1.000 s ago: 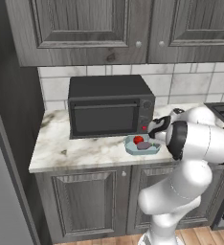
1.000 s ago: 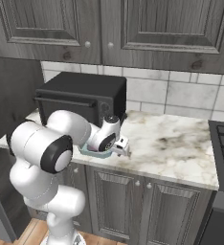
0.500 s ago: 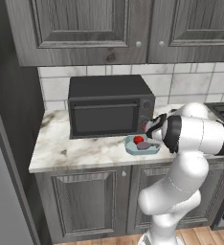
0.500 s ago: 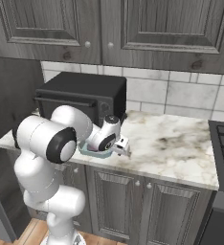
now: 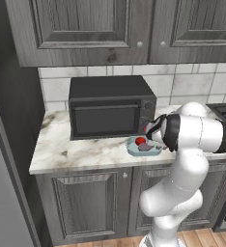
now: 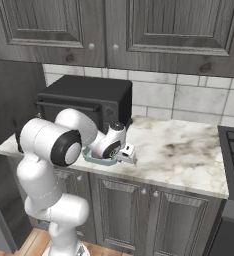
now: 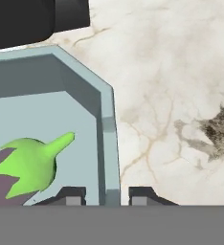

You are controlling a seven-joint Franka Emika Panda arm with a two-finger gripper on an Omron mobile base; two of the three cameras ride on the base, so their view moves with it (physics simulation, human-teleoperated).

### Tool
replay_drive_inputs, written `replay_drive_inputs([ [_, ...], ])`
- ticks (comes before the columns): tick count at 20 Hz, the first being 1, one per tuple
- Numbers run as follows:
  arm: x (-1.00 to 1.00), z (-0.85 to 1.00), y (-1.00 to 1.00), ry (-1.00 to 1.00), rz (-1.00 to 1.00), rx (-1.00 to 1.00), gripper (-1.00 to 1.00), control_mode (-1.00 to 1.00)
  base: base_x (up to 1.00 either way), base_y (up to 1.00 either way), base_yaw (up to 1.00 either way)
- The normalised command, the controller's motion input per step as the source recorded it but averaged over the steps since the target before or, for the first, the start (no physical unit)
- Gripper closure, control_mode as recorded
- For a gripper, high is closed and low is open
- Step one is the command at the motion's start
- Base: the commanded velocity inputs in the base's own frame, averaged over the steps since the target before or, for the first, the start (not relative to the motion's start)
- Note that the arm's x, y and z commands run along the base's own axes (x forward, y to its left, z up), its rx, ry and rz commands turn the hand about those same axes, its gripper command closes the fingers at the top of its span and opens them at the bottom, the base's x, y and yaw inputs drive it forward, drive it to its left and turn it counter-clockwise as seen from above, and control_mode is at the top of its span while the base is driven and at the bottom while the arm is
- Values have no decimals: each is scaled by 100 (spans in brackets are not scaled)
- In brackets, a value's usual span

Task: Take the tomato and eggplant out of the freezer and place them in the tupperware container on the counter. Then put the tupperware containing the vegetables back in the freezer.

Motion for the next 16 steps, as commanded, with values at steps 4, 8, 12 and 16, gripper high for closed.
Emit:
replay_drive_inputs([
  [4, -12, -16, 0, 2, 0, 0, 100, -100, 0, 0, 0],
  [8, -29, 21, 0, 0, 0, 3, 100, -100, 0, 0, 0],
  [12, -40, 83, 0, -2, 0, 11, 100, -100, 0, 0, 0],
  [16, -59, 100, -6, -1, 0, 14, 100, -100, 0, 0, 0],
])
